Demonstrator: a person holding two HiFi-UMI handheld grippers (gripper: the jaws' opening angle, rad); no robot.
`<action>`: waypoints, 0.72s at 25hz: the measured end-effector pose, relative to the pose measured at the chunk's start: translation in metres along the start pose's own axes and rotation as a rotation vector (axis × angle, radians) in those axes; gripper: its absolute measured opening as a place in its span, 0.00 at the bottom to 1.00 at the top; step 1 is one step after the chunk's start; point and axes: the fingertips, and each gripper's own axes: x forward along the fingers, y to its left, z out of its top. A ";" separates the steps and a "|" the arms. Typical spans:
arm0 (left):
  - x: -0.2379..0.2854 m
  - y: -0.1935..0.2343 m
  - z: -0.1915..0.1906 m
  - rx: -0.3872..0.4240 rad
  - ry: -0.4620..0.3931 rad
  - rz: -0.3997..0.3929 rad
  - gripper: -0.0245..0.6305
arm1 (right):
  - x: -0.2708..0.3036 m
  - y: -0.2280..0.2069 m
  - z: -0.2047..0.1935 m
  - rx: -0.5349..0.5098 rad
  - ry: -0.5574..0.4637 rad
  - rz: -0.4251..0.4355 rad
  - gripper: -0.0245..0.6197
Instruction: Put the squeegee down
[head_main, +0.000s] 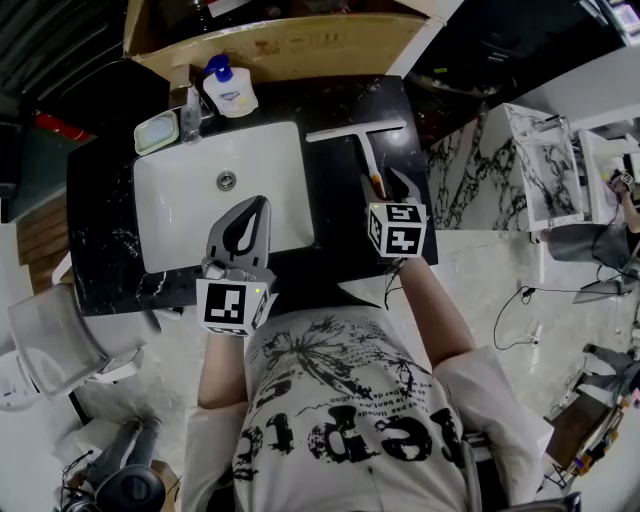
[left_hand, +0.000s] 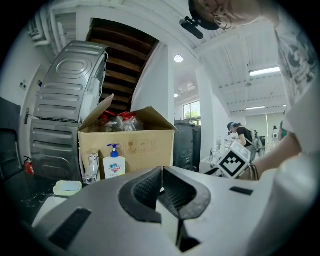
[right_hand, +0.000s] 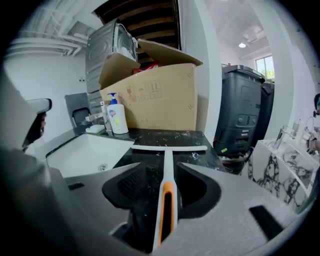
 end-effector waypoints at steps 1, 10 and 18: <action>0.000 -0.001 0.003 0.003 -0.006 0.000 0.06 | -0.005 0.005 0.007 -0.018 -0.022 0.027 0.30; -0.003 -0.005 0.035 0.061 -0.083 -0.007 0.06 | -0.068 0.026 0.087 -0.015 -0.330 0.149 0.03; -0.011 -0.004 0.077 0.102 -0.143 0.022 0.06 | -0.131 0.033 0.150 -0.012 -0.589 0.206 0.03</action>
